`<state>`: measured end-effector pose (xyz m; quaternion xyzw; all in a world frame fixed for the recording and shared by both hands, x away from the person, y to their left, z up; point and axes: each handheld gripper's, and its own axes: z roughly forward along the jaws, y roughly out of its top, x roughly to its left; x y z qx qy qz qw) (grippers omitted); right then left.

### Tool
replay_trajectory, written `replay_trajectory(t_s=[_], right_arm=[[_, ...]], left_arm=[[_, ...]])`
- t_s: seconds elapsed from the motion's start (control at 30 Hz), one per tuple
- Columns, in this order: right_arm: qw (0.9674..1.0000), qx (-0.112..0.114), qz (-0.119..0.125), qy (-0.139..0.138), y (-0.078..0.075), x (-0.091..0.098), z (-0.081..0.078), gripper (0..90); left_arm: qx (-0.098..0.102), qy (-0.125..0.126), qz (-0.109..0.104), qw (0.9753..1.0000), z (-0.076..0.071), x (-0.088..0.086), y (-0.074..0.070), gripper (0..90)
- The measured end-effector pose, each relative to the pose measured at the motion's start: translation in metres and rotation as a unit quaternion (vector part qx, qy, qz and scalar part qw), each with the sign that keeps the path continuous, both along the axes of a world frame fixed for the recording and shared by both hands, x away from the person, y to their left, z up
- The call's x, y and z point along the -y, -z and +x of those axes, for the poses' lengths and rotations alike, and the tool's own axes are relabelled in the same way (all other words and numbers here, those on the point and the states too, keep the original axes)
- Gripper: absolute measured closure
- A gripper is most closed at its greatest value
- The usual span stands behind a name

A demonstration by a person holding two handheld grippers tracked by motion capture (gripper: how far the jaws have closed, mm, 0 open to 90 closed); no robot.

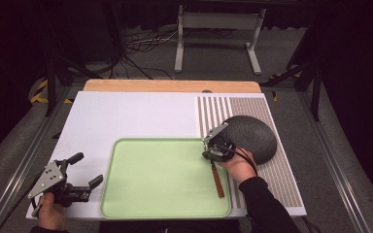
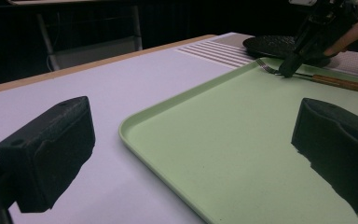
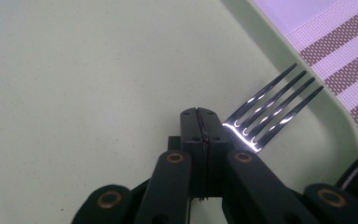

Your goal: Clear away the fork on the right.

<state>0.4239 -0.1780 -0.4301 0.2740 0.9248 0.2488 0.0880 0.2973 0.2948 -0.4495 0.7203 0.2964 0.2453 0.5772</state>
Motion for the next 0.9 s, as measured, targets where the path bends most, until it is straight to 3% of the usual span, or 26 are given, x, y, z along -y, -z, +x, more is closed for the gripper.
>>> replay_trajectory(t_s=[0.9], right_arm=[[0.9994,0.001,0.013,0.031,0.0,0.018,-0.001,90.0]], left_arm=[[0.0,0.0,0.0,1.0,0.0,0.0,0.0,0.1]])
